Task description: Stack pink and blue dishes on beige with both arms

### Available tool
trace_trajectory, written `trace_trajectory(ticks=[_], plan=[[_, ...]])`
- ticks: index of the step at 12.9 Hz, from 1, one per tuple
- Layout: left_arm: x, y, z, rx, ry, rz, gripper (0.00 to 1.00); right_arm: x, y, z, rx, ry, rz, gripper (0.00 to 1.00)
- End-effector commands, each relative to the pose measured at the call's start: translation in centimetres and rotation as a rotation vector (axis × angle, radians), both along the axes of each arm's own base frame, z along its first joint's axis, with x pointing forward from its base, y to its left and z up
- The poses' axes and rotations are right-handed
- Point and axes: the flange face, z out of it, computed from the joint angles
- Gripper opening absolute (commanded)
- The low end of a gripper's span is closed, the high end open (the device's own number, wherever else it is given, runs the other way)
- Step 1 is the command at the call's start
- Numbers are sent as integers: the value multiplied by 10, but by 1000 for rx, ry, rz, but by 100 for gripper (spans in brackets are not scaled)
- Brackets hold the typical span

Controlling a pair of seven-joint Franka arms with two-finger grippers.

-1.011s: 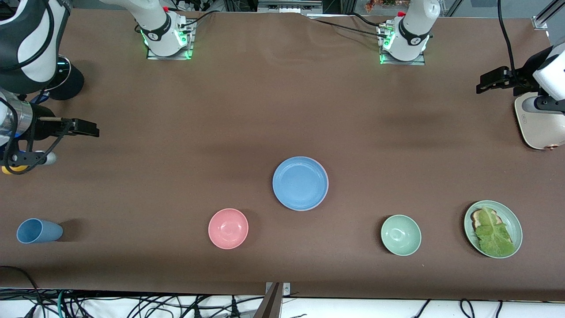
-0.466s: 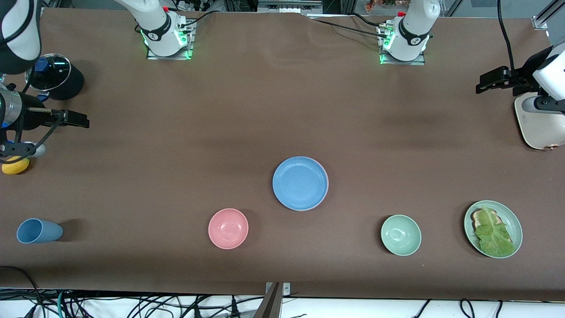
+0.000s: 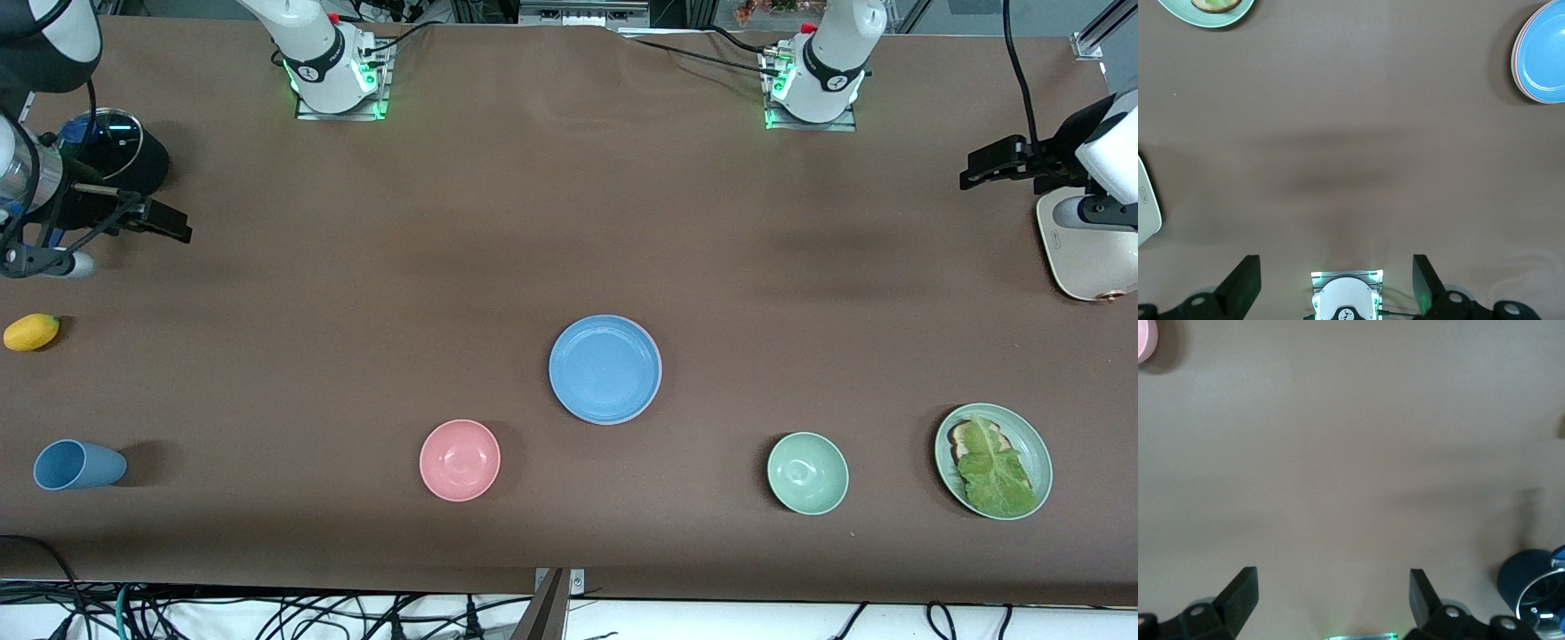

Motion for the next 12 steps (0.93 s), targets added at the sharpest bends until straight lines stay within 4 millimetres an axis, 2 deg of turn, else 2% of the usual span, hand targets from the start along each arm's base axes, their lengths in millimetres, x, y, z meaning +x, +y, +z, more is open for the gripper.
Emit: trace_trajectory(ticks=[1,4,12], plan=[[2,4,1,-44,-9,-5,100,-9,-6,7,-8,-13,-22,100],[2,6,1,-44,-9,-2,100,-7,-8,16,-7,-35,-33,100],[3,6,0,-48,-11,-34,100,-7,-20,16,-4,-35,-52,100]])
